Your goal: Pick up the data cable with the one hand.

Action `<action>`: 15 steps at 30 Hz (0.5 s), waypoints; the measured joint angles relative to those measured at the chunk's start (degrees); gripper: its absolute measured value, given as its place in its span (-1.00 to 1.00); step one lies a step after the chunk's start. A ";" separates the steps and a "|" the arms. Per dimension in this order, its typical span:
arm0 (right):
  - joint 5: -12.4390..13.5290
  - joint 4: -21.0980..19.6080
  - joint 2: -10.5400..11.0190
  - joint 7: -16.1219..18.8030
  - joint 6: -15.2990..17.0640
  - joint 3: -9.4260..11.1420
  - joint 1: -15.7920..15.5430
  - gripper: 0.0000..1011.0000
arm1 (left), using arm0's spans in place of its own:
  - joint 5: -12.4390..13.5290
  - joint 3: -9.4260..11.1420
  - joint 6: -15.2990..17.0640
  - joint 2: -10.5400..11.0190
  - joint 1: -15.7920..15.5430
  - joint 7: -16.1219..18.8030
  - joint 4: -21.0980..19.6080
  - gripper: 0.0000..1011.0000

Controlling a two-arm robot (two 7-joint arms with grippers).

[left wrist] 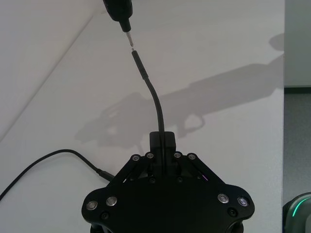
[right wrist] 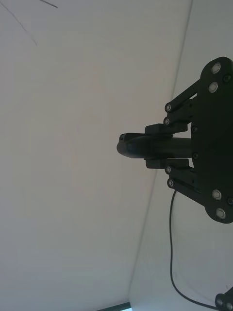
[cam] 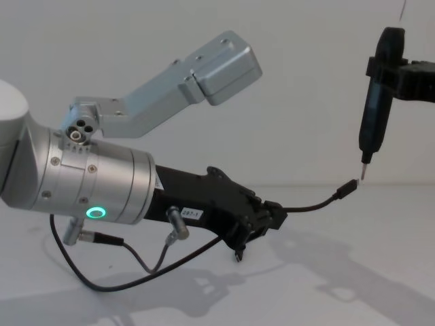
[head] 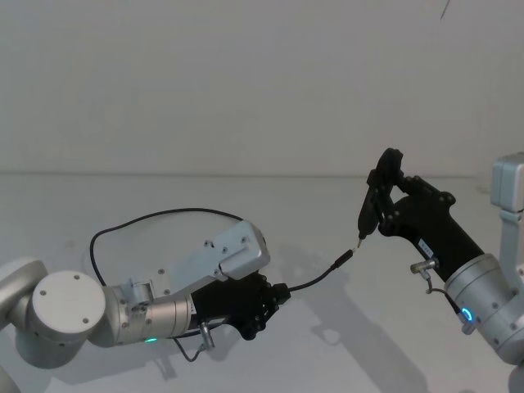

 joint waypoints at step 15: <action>1.92 -0.81 -0.18 -0.33 0.69 0.22 -0.33 -0.45 | 0.00 0.01 0.00 0.00 0.00 0.00 0.00 -0.92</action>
